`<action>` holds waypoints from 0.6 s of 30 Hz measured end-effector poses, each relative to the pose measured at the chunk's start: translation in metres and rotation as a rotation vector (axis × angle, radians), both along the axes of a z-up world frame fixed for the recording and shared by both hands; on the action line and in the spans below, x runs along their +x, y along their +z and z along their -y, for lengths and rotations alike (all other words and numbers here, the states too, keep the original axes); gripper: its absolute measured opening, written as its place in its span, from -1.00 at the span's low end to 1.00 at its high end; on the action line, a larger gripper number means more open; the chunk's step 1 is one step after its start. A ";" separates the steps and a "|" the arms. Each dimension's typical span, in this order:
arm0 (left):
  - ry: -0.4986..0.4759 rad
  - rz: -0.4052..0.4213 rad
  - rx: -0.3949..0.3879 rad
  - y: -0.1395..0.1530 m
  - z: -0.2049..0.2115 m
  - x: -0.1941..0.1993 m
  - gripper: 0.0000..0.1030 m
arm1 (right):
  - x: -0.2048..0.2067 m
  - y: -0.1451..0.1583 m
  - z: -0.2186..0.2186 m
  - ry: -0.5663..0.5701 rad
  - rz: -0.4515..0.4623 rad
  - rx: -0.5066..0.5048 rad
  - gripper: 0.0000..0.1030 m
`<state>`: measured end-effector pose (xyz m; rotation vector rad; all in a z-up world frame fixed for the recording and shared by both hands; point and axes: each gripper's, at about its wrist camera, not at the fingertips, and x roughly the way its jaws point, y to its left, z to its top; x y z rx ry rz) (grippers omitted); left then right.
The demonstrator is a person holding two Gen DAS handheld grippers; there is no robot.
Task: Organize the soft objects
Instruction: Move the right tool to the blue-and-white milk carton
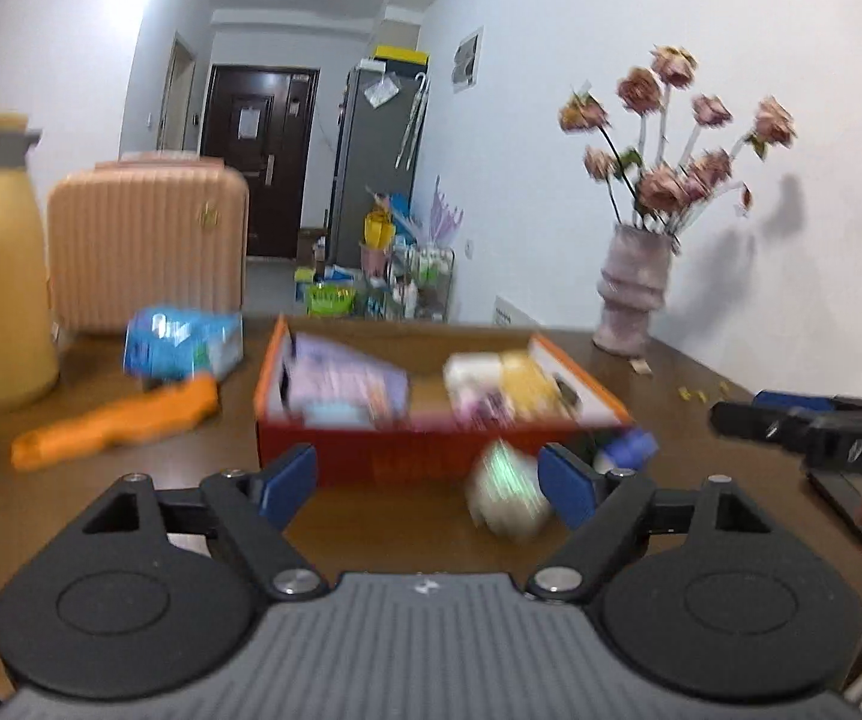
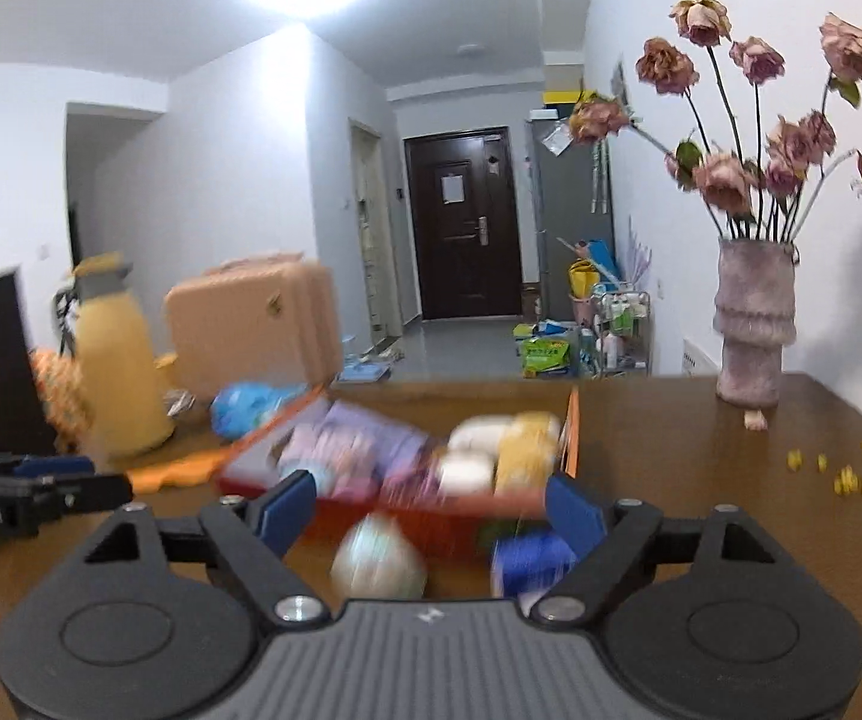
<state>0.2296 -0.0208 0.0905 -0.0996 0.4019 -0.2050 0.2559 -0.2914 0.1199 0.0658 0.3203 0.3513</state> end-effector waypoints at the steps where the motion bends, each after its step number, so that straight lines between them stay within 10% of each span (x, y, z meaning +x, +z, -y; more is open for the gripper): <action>1: 0.003 -0.013 0.000 -0.010 0.005 -0.016 0.63 | -0.016 -0.013 -0.001 0.001 -0.006 -0.008 0.61; 9: -0.012 -0.135 -0.013 -0.071 0.027 -0.070 0.67 | -0.090 -0.078 -0.003 0.043 -0.139 -0.024 0.61; 18: -0.049 -0.134 -0.009 -0.076 0.036 -0.063 0.67 | -0.091 -0.079 0.011 -0.051 -0.127 -0.012 0.60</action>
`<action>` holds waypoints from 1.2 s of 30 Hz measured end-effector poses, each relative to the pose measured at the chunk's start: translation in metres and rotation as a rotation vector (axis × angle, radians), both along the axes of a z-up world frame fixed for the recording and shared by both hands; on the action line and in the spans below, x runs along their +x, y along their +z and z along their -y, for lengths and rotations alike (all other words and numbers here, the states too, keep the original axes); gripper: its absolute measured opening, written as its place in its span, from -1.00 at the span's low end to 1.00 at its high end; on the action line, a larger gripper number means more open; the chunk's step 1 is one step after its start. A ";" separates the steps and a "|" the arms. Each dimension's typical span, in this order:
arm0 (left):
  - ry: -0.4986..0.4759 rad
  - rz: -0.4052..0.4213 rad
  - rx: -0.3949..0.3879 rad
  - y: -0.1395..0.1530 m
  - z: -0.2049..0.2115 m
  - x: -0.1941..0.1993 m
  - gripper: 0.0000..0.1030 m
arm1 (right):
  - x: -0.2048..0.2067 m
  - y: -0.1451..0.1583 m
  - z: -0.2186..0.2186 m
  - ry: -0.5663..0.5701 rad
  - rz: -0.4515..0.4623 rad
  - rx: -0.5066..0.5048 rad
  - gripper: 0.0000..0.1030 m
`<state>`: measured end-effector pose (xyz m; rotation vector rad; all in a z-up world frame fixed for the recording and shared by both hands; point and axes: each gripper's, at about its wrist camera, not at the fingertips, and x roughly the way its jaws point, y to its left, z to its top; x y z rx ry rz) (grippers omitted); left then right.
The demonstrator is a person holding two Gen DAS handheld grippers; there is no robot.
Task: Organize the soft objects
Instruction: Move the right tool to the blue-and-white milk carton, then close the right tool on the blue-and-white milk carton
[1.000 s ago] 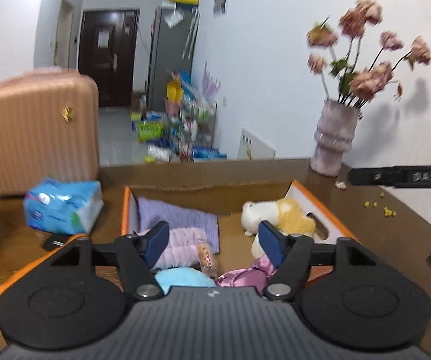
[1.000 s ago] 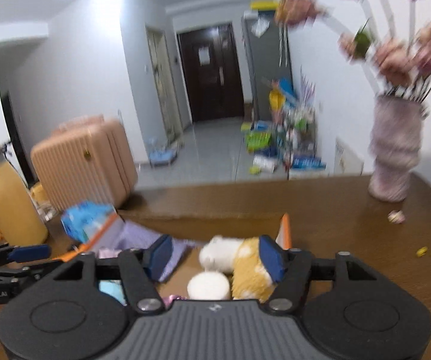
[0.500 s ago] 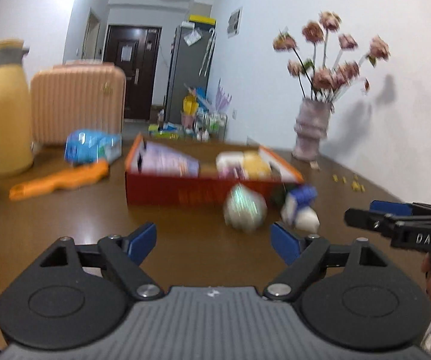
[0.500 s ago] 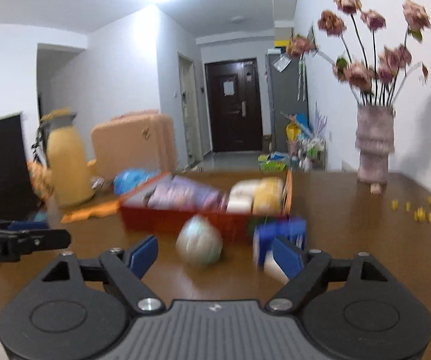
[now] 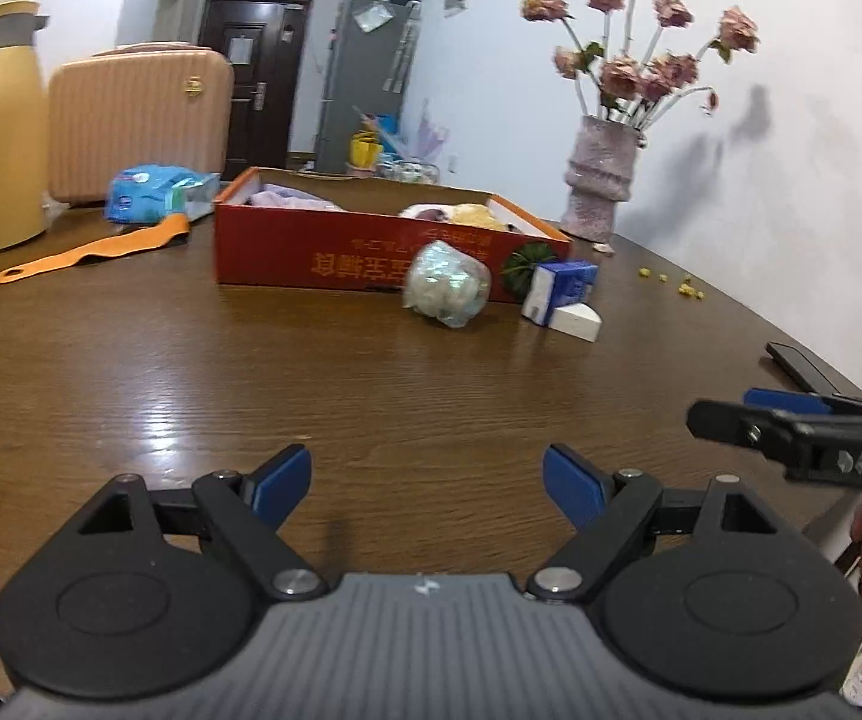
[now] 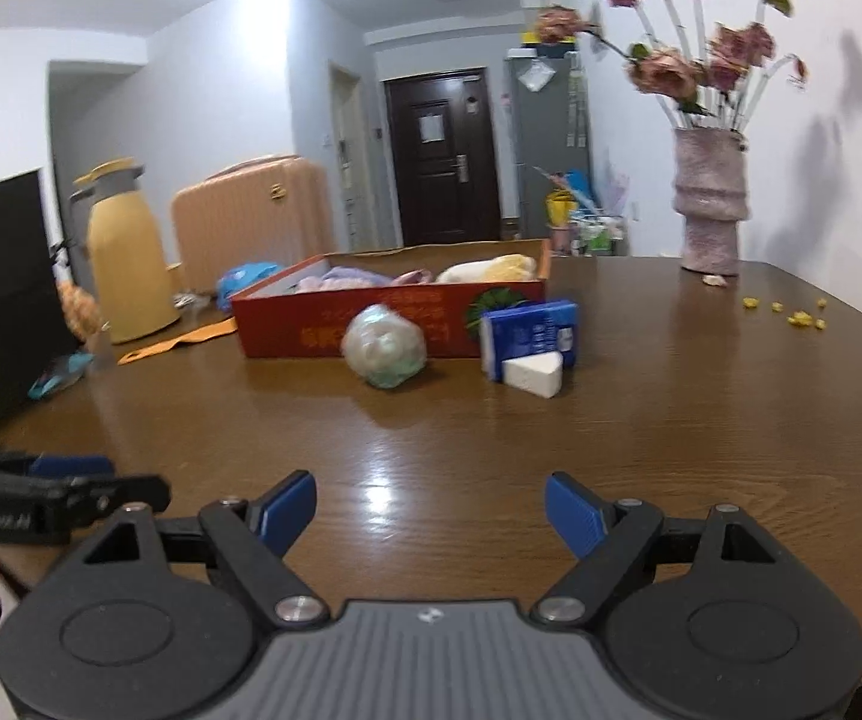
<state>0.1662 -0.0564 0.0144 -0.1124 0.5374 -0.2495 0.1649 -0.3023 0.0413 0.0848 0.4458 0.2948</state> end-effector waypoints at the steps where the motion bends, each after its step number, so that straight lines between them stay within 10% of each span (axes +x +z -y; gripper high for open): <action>1: -0.015 0.001 -0.007 0.001 0.003 0.003 0.67 | 0.005 -0.001 0.004 -0.013 -0.007 0.006 0.58; 17: -0.118 -0.126 -0.291 0.019 0.093 0.222 0.17 | 0.224 0.028 0.070 -0.009 -0.131 0.160 0.07; 22: -0.120 -0.250 -0.399 -0.004 0.090 0.263 -0.41 | 0.271 0.005 0.080 0.053 -0.236 0.253 -0.43; 28: -0.069 -0.252 -0.499 0.002 0.075 0.260 -0.48 | 0.264 -0.002 0.079 0.079 -0.226 0.369 -0.60; 36: -0.122 -0.109 -0.379 0.039 0.045 0.149 -0.48 | 0.158 0.026 0.051 0.151 -0.076 0.395 -0.60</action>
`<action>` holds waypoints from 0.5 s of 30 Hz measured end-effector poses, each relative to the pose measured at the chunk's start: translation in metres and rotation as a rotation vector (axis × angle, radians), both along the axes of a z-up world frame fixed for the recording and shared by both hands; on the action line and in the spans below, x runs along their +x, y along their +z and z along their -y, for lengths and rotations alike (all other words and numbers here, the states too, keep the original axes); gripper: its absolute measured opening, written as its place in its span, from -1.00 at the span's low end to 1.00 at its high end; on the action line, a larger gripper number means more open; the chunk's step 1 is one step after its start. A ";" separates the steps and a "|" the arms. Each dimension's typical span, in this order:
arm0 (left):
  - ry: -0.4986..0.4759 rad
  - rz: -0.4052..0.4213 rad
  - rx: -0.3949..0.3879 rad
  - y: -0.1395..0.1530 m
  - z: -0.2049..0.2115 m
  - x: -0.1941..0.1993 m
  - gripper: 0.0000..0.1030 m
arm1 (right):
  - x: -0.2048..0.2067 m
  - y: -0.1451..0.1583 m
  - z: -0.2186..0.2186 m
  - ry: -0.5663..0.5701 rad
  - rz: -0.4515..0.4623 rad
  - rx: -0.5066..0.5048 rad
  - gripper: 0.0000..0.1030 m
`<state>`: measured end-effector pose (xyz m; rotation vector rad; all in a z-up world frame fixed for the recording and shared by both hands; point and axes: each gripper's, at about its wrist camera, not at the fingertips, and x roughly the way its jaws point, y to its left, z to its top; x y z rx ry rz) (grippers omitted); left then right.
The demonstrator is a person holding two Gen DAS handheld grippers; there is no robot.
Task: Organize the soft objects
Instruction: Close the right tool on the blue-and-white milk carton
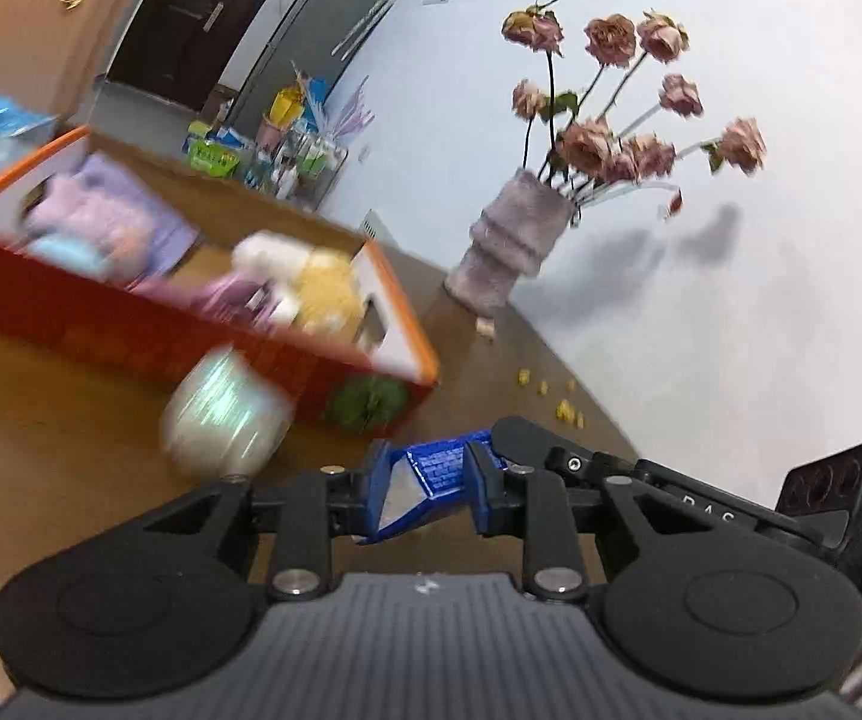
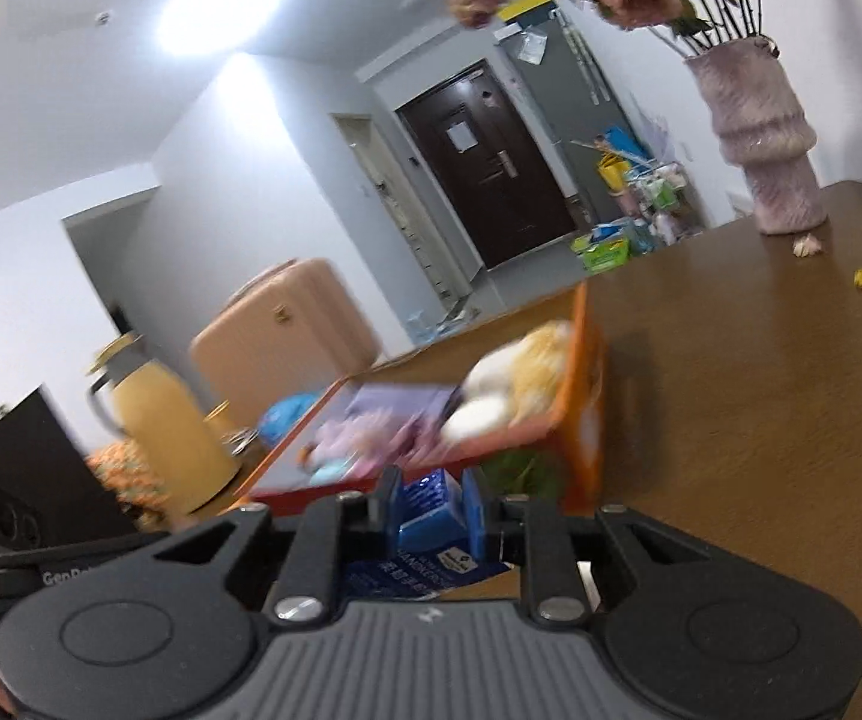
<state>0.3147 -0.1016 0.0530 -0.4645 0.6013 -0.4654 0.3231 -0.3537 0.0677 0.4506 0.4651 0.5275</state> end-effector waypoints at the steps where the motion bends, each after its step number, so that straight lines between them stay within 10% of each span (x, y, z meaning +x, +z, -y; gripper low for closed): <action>1: -0.001 -0.022 -0.005 -0.007 -0.008 -0.011 -0.48 | -0.013 -0.007 -0.007 0.008 -0.022 0.004 -0.60; 7: 0.043 -0.099 -0.022 -0.043 -0.047 -0.059 -0.48 | -0.065 -0.047 -0.045 0.056 -0.105 0.000 -0.60; 11: 0.012 -0.110 -0.010 -0.049 -0.059 -0.096 0.06 | -0.105 -0.049 -0.053 0.124 -0.145 -0.037 -0.41; 15: 0.034 -0.130 -0.049 -0.056 -0.069 -0.108 0.06 | -0.127 -0.050 -0.052 0.111 -0.160 -0.038 -0.39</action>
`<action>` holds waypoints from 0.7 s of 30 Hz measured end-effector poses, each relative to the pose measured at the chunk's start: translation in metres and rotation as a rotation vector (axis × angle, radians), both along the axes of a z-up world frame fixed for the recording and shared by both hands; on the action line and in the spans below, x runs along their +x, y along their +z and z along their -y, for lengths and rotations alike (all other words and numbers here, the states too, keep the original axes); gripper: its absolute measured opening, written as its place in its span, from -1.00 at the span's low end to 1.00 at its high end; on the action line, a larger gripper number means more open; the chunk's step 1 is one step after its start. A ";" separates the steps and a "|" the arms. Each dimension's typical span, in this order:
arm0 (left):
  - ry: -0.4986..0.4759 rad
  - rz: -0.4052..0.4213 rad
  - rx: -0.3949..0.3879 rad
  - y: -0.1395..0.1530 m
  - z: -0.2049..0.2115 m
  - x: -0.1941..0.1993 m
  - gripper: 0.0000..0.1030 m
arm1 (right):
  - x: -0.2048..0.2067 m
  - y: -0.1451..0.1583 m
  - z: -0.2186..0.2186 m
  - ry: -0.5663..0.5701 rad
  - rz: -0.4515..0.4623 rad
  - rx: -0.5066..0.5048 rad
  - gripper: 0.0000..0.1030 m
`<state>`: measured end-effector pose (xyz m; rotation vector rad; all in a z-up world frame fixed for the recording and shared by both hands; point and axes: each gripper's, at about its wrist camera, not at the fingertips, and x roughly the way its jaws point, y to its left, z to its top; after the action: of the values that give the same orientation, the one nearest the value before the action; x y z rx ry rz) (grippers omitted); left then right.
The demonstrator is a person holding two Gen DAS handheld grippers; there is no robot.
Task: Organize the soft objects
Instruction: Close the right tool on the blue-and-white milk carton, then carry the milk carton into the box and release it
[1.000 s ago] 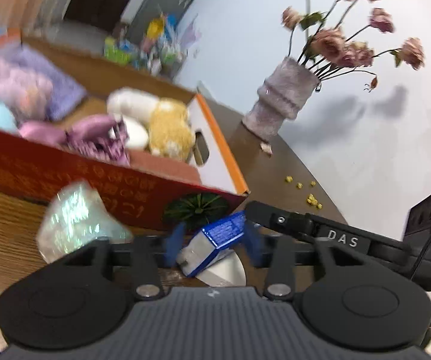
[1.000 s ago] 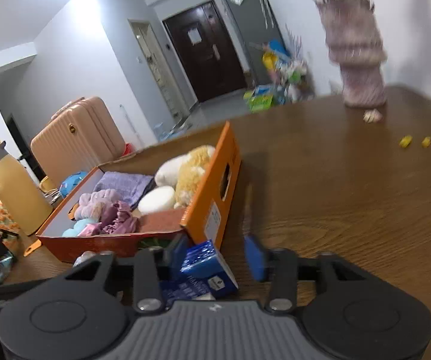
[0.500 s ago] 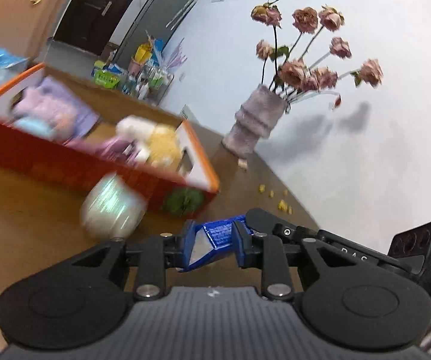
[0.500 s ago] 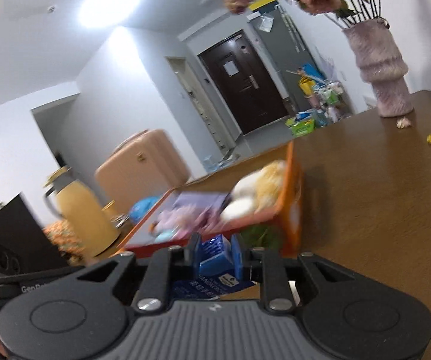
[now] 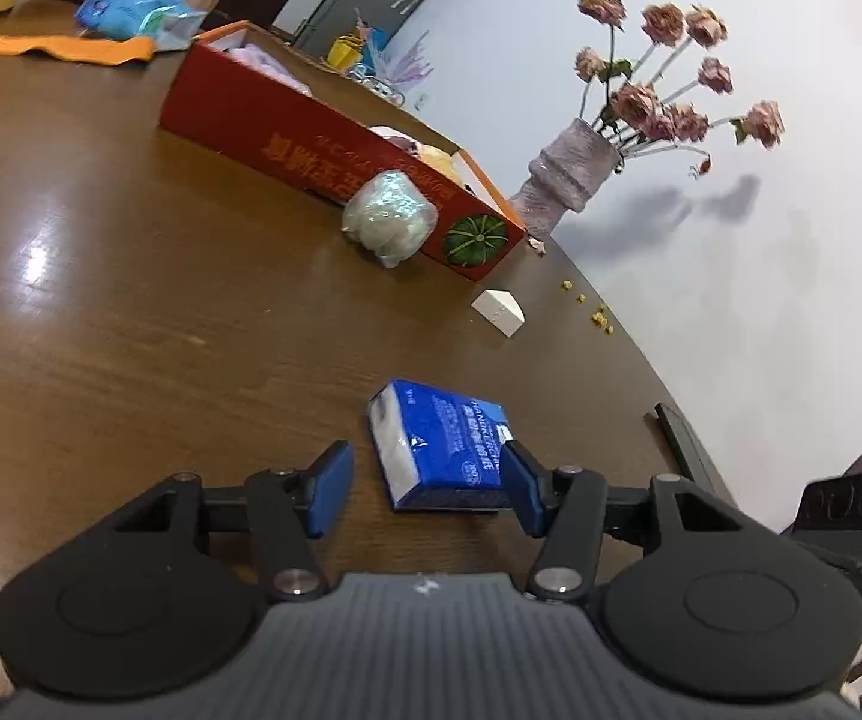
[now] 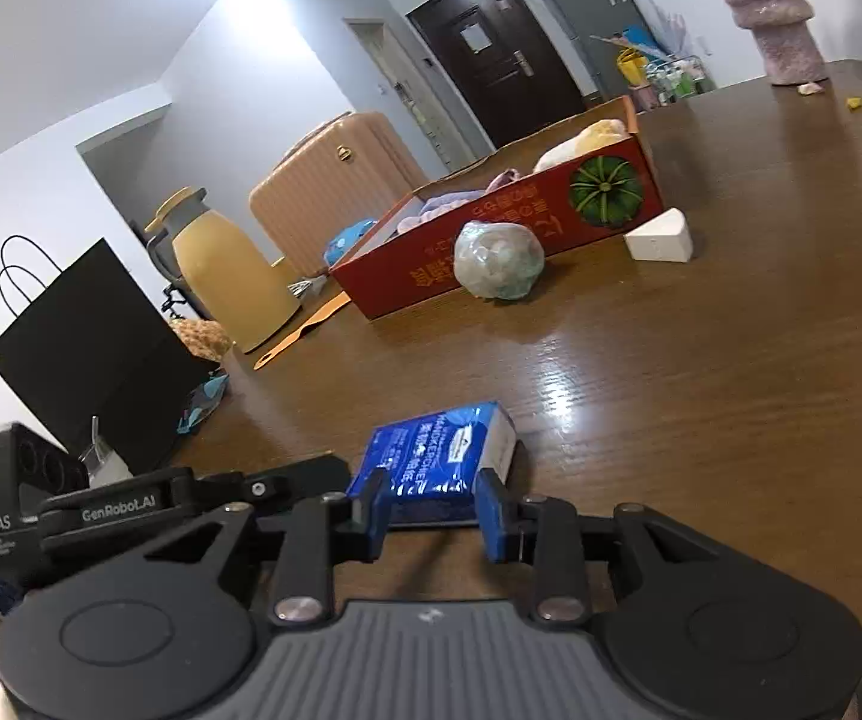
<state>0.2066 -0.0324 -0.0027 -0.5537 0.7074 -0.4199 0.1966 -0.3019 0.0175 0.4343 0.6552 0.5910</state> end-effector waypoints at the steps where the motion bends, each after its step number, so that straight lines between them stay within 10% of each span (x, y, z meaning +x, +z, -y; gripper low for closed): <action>1: 0.002 0.000 -0.007 -0.001 -0.001 0.000 0.06 | 0.000 0.000 0.000 -0.010 0.002 -0.007 -0.39; 10: 0.003 -0.022 -0.007 -0.001 -0.001 0.014 0.04 | 0.014 0.007 -0.006 -0.062 0.024 -0.051 -0.39; 15: -0.020 -0.039 -0.013 -0.008 -0.003 0.026 -0.60 | 0.026 -0.001 -0.013 -0.050 -0.001 -0.059 -0.45; 21: -0.007 -0.014 -0.029 0.005 -0.007 0.043 -0.63 | 0.042 0.009 -0.022 -0.049 0.018 -0.067 -0.67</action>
<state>0.2493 -0.0255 0.0027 -0.5818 0.7175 -0.4342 0.2388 -0.2801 0.0261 0.3810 0.6437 0.5248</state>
